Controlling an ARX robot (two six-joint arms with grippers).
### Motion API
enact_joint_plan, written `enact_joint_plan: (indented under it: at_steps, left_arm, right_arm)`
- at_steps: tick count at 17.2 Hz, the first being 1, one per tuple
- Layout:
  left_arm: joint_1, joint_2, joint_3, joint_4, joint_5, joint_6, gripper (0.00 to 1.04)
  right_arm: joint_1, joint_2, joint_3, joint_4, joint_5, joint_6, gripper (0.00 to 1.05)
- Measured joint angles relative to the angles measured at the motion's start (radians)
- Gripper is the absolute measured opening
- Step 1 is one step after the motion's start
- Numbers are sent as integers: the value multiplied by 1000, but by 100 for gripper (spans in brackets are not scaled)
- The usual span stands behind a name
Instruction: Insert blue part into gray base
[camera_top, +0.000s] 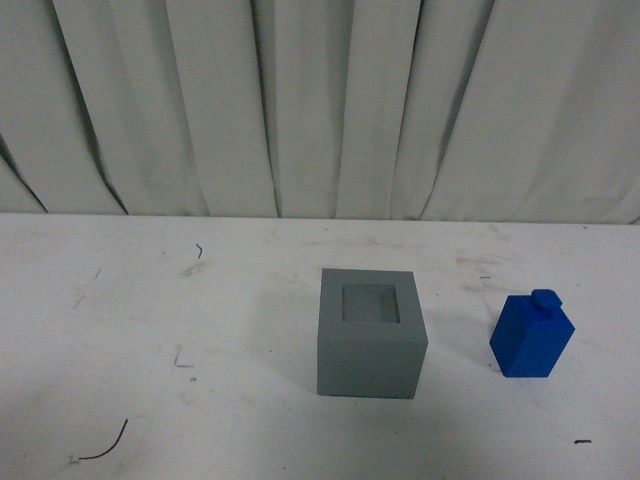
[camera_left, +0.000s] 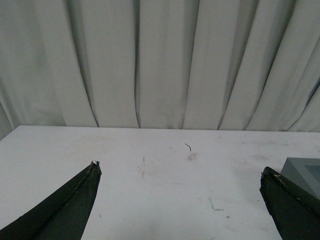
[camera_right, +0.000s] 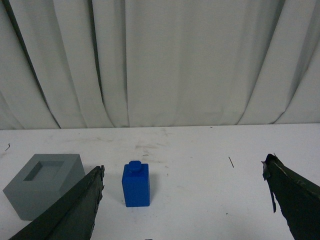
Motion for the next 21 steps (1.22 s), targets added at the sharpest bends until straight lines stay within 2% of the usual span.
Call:
enact_joint_plan:
  at_steps: [21]
  left_arm:
    - [0, 0, 0, 0, 0, 0, 98]
  right_arm:
    - [0, 0, 0, 0, 0, 0, 98]
